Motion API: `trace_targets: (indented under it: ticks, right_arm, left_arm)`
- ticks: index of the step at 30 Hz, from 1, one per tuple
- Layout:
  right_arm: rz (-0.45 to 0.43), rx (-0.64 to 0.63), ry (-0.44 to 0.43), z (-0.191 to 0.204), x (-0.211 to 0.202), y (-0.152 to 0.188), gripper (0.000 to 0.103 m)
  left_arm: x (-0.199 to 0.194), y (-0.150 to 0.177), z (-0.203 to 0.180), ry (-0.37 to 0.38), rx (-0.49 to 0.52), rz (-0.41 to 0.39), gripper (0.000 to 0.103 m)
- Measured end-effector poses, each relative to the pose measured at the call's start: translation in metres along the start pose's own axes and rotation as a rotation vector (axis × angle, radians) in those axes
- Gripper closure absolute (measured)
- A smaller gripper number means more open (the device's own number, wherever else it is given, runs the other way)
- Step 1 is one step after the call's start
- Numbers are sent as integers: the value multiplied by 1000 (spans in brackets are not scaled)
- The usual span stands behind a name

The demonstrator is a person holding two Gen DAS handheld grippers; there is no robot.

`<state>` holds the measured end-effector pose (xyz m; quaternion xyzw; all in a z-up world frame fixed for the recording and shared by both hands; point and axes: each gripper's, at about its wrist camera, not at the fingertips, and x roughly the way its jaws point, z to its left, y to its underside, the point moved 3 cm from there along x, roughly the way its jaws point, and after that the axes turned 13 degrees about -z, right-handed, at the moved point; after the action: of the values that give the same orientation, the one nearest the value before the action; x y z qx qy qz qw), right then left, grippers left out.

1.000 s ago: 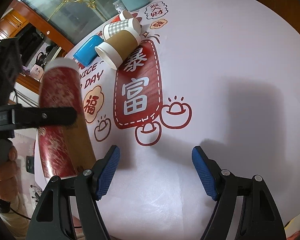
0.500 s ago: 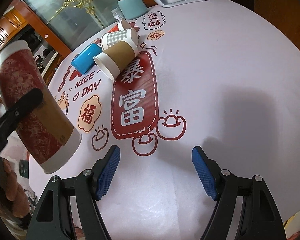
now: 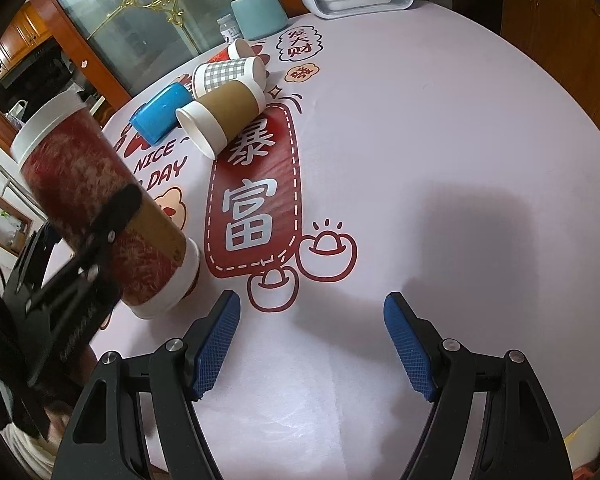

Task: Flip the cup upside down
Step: 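Lift the red cup with the left tool and rotate it rim-down, then lower the red cup onto the table and open the left tool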

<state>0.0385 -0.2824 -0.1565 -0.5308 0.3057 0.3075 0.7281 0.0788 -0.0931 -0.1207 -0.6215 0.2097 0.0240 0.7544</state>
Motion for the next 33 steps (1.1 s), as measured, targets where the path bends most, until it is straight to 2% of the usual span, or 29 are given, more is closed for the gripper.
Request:
trace_targets:
  ticks: [7,10,15,21,26,33]
  right_arm:
    - [11,-9,-3,6,5,1,27]
    - [8,-22,0,8,3,1,27]
    - [-10,-32,10,8,-3,-2,27]
    - [-26,-47,5,13,-15,-2,27]
    - [-58,-76,-21,26,-35,-5,27]
    - [-162,-131,-76,54,-89,-17,26]
  left_arm:
    - [-11,12,-10,34,21,56,23]
    - [-15,15,-11,16,51,69,17]
    - [-27,12,-4,10,48,69,1]
    - [-49,-2,5,11,39,74,1]
    - [-74,-15,17,-31,25,90,1]
    - [-102,-41,40,-84,-62,116,1]
